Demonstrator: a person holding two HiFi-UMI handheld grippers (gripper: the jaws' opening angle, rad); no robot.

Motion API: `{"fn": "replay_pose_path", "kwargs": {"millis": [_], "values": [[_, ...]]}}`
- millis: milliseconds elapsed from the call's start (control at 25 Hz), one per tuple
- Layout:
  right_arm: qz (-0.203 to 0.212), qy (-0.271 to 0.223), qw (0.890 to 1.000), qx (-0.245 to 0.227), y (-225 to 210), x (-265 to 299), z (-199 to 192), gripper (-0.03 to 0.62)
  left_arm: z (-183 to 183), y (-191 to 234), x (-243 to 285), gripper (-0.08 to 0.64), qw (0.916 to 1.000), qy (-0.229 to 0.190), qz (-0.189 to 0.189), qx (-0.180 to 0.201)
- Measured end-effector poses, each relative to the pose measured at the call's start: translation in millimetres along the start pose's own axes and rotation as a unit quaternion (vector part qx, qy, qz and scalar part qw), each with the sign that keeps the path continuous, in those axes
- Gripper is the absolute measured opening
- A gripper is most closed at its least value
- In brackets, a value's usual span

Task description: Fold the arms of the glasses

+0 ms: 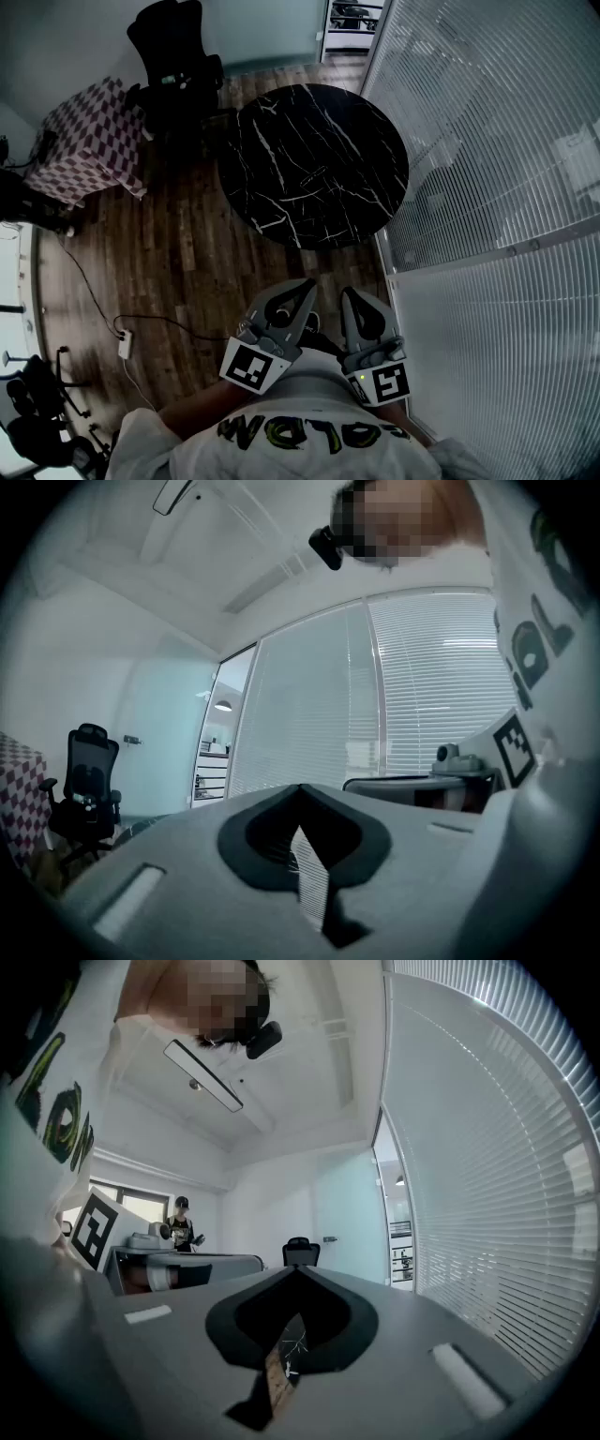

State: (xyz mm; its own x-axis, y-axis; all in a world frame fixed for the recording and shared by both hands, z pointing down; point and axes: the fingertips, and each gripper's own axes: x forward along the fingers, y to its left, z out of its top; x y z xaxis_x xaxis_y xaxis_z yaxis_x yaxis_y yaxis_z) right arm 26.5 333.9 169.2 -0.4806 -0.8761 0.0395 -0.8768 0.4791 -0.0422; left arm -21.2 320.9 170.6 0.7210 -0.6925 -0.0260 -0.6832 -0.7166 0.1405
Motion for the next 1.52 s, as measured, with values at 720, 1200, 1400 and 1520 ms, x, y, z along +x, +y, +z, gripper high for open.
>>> {"fn": "replay_pose_path", "kwargs": {"millis": [720,1200,1400,1520], "values": [[-0.002,0.006,1.000,0.025,-69.2,-40.3,-20.4,0.002,-31.8,-57.4,58.0,0.003,0.9997,0.022,-0.007,-0.007],[0.020,0.018,0.999,0.020,-86.1,36.4,-25.0,0.002,-35.9,9.2,90.2,0.003,0.9995,0.019,0.019,-0.019],[0.042,0.017,0.999,0.004,-86.2,108.6,-14.2,0.002,-15.9,72.4,107.8,0.002,0.9993,0.000,0.033,-0.018],[0.051,0.015,0.999,-0.006,-84.0,157.8,-10.6,0.002,-13.6,117.5,118.4,0.003,0.9986,0.005,0.046,-0.027]]}}
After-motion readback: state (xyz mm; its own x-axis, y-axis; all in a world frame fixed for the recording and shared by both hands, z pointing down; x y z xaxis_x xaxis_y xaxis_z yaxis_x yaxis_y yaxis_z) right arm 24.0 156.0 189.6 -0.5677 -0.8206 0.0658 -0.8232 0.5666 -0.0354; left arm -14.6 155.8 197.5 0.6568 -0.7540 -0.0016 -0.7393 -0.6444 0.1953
